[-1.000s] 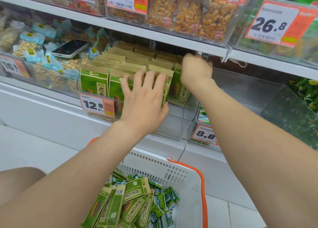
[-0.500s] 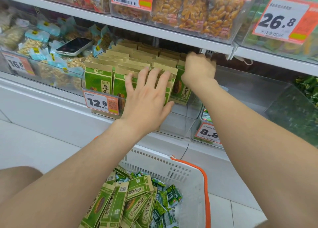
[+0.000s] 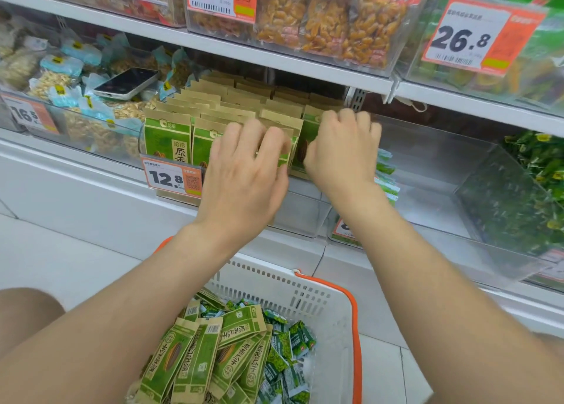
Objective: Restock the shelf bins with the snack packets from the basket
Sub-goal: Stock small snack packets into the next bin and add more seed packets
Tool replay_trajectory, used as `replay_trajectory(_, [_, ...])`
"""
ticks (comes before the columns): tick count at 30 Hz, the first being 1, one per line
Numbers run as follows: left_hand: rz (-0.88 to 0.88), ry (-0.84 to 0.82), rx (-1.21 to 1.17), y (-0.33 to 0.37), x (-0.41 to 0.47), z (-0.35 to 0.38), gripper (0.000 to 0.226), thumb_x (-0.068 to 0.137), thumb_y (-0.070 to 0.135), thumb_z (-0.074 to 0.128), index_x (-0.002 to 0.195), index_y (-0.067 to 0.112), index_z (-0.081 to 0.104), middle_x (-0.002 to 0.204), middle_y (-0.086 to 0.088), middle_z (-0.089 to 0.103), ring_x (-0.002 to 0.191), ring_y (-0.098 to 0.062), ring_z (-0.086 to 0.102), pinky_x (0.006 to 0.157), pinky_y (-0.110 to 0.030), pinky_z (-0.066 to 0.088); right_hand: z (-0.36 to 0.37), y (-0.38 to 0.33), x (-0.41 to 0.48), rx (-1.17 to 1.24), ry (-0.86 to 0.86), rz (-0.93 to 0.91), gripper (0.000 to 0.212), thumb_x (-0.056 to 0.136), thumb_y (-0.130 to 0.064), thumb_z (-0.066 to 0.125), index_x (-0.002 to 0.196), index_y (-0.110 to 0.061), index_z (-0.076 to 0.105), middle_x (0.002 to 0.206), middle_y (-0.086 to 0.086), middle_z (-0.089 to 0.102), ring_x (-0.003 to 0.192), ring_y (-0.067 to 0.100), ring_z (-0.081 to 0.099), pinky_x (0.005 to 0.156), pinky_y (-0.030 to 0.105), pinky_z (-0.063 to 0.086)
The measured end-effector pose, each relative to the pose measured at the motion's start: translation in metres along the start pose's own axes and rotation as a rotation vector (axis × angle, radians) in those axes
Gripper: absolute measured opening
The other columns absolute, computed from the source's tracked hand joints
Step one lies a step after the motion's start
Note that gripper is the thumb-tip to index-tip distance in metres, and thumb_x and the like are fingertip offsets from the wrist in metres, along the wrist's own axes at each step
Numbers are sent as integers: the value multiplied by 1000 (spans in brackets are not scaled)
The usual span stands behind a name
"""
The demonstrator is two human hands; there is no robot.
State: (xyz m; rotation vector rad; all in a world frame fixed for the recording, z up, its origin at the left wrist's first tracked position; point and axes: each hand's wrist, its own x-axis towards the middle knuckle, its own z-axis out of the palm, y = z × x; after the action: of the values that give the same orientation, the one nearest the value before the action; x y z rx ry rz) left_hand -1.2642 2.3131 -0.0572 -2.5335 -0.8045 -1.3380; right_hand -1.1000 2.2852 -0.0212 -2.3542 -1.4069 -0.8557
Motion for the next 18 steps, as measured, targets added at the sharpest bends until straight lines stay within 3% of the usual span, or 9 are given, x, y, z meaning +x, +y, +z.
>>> replay_trajectory(3, [-66,-238,-102,0,-17,-3,6,96,24,56,100,22,51,66,9,53,62,-26,57,58,-41,50,-1,2,-52,247,251,-207,17,82,-22,53,87,-14,68,86,4,65,88,31,53,77,44,37])
replay_trajectory(5, [-121,-525,-30,-3,-34,-2,9,98,35,52,100,26,51,71,4,62,67,-30,64,59,-41,56,8,1,-85,366,310,-350,10,80,-17,57,78,-11,65,75,6,59,78,30,50,70,45,36])
replay_trajectory(7, [-99,-846,58,-7,-51,0,19,98,41,52,109,26,58,89,1,68,86,-30,68,70,-38,56,28,0,-113,358,248,-474,11,78,-18,56,74,-9,62,69,8,54,72,30,48,66,43,33])
replay_trajectory(10, [-41,-1288,108,-11,-76,3,36,100,46,54,131,27,60,121,-3,66,112,-29,64,87,-39,53,65,0,-151,246,-21,-617,16,78,-24,55,72,-11,61,62,9,57,67,30,51,67,39,30])
replay_trajectory(12, [-46,-1495,93,-13,-95,8,42,101,47,54,137,25,58,133,-4,62,119,-29,62,99,-42,52,82,-3,-175,173,-288,-679,13,79,-25,61,77,-12,65,66,8,62,69,31,58,70,40,38])
replay_trajectory(15, [-6,-1643,92,-15,-122,12,39,102,42,52,134,22,61,134,-4,64,117,-28,64,100,-47,54,97,-12,-208,100,-728,-685,13,92,-21,58,99,-14,66,92,9,70,88,32,63,85,44,45])
replay_trajectory(18, [45,-1685,109,-12,-141,12,32,106,30,49,133,19,62,131,-3,64,115,-27,65,96,-41,55,116,-22,-238,33,-1002,-680,14,96,-9,55,105,-13,65,94,8,67,77,28,61,71,38,46])
